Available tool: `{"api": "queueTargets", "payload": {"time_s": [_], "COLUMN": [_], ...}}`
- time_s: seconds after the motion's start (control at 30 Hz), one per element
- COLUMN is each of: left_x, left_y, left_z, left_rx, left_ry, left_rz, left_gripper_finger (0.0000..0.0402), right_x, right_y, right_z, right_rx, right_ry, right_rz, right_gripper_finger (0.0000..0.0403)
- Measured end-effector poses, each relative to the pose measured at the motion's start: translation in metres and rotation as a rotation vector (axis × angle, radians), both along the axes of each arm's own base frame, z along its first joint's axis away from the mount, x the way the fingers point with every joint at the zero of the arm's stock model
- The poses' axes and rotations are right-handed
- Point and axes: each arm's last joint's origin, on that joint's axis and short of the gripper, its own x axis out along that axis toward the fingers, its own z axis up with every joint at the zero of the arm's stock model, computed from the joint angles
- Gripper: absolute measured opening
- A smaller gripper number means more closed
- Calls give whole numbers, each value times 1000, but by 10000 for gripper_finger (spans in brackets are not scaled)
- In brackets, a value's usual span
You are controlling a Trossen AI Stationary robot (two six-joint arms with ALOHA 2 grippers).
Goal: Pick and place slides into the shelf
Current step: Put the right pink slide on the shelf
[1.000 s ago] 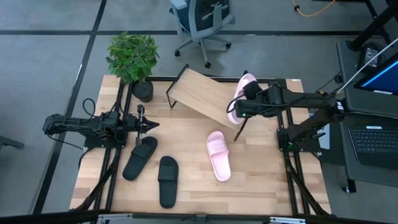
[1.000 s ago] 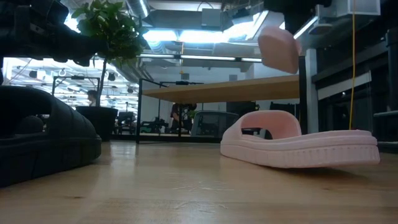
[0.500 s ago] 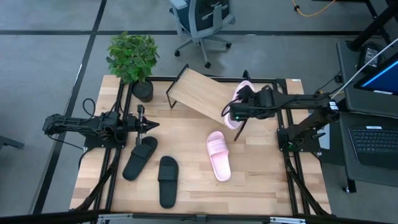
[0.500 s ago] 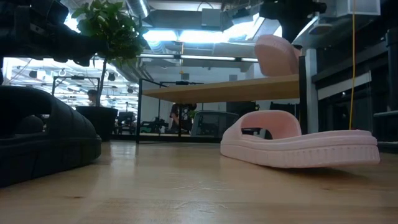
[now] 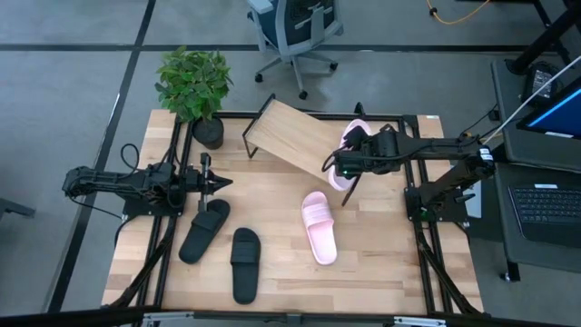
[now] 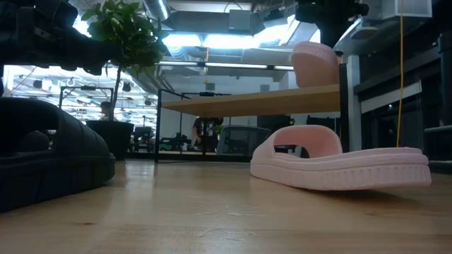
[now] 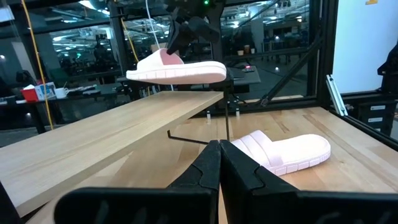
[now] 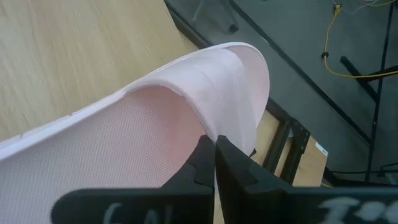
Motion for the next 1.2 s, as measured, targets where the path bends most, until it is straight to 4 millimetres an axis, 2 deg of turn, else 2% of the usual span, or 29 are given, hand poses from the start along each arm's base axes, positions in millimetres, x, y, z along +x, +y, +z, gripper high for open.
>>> {"api": "queueTargets", "payload": {"time_s": [1.2], "left_x": [0], "left_y": [0], "left_z": [0], "left_rx": [0], "left_ry": [0], "left_rz": [0], "left_gripper_finger": [0], "right_x": [0], "right_y": [3], "right_z": [-2], "right_rx": [143], "right_ry": [21], "right_rz": [28], "right_gripper_finger": [9]}}
